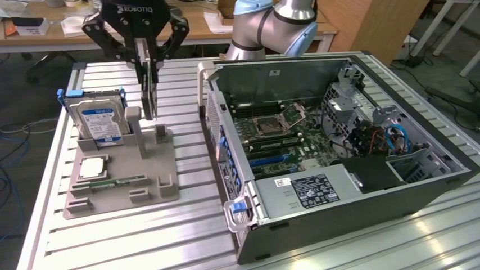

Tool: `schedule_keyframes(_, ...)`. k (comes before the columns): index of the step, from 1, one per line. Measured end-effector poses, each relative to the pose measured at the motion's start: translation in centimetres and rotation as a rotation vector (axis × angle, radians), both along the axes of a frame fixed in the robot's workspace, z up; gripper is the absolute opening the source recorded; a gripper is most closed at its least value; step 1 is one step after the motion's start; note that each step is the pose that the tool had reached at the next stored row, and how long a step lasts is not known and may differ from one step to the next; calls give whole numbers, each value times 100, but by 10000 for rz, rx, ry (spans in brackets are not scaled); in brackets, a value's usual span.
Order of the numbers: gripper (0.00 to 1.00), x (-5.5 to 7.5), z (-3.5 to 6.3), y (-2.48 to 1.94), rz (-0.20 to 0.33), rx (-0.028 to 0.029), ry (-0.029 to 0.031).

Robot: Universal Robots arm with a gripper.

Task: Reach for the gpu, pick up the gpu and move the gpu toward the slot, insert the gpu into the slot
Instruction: 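Pick up the gpu and move the gpu toward the slot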

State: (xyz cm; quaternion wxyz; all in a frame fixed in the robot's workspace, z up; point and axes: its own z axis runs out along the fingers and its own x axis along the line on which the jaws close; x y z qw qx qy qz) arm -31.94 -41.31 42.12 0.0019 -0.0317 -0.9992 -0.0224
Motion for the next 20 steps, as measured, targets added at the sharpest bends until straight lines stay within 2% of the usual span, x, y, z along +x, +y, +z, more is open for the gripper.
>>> schedule_keyframes(14,26,253,18,0,3,24,0)
schedule_keyframes(20,26,323,19,0,266,24,1)
